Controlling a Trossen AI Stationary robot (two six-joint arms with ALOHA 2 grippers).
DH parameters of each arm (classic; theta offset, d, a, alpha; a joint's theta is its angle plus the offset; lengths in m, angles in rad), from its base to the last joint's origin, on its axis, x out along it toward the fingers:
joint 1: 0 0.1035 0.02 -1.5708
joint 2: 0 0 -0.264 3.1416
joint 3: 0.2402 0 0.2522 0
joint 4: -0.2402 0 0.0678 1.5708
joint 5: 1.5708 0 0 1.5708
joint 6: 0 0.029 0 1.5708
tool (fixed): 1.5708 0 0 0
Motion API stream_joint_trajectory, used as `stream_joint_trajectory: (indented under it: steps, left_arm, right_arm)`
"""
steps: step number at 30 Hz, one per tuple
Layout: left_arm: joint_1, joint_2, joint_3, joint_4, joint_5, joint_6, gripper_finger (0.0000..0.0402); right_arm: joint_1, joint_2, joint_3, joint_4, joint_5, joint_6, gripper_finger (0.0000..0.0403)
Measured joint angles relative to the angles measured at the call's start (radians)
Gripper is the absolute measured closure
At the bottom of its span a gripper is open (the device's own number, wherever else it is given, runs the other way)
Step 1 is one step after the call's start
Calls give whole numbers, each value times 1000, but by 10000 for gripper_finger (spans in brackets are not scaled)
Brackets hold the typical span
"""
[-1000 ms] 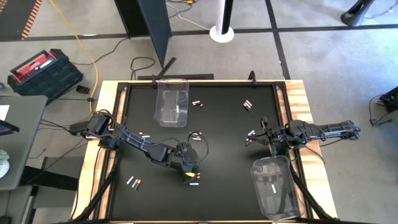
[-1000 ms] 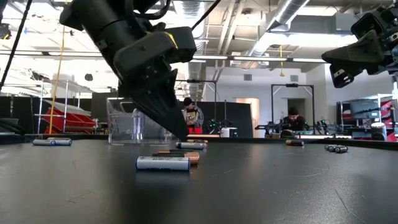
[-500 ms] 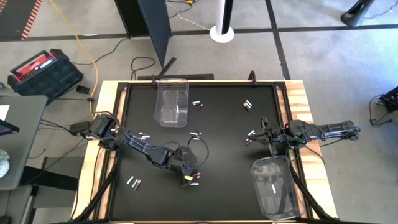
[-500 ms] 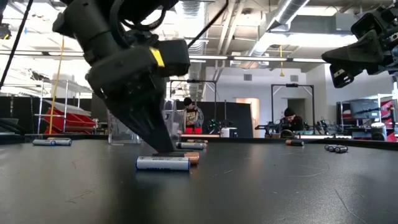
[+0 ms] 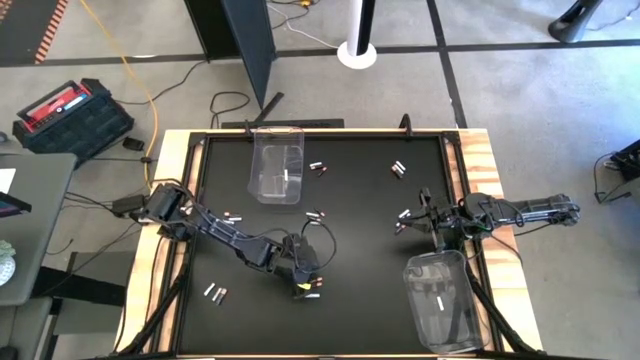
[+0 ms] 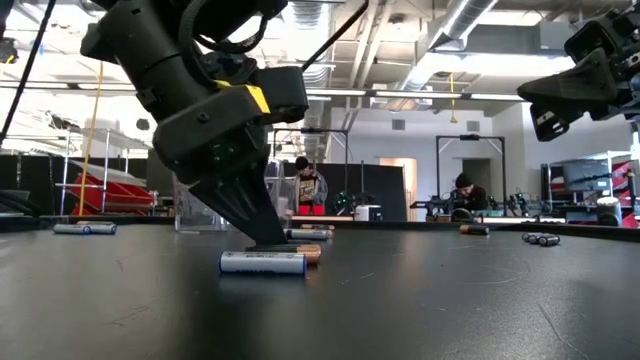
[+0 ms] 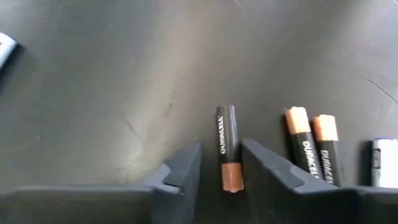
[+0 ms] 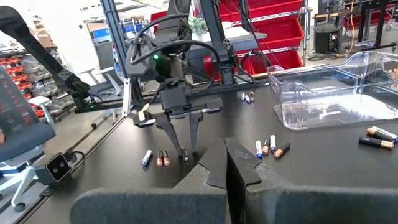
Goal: Sort batteries
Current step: Put the black battery into the top transparent bin
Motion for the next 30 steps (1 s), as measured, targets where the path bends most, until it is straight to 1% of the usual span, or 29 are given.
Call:
stream_joint_trajectory:
  steps: [5,6,16,24,27,30]
  left_arm:
    - [14,1,-2,-5,-10,42,373]
    - [15,1,-2,-6,-10,50,381]
    - [17,3,3,-10,-32,50,372]
    - [22,11,76,-38,-49,91,369]
    - [24,9,120,-92,-54,96,368]
    - [33,8,170,-183,-52,85,368]
  right_arm:
    - [0,0,0,0,0,0,392]
    - [0,0,0,0,0,0,392]
    - [0,0,0,0,0,0,392]
    - [0,0,0,0,0,0,392]
    - [0,0,0,0,0,0,392]
    - [0,0,0,0,0,0,392]
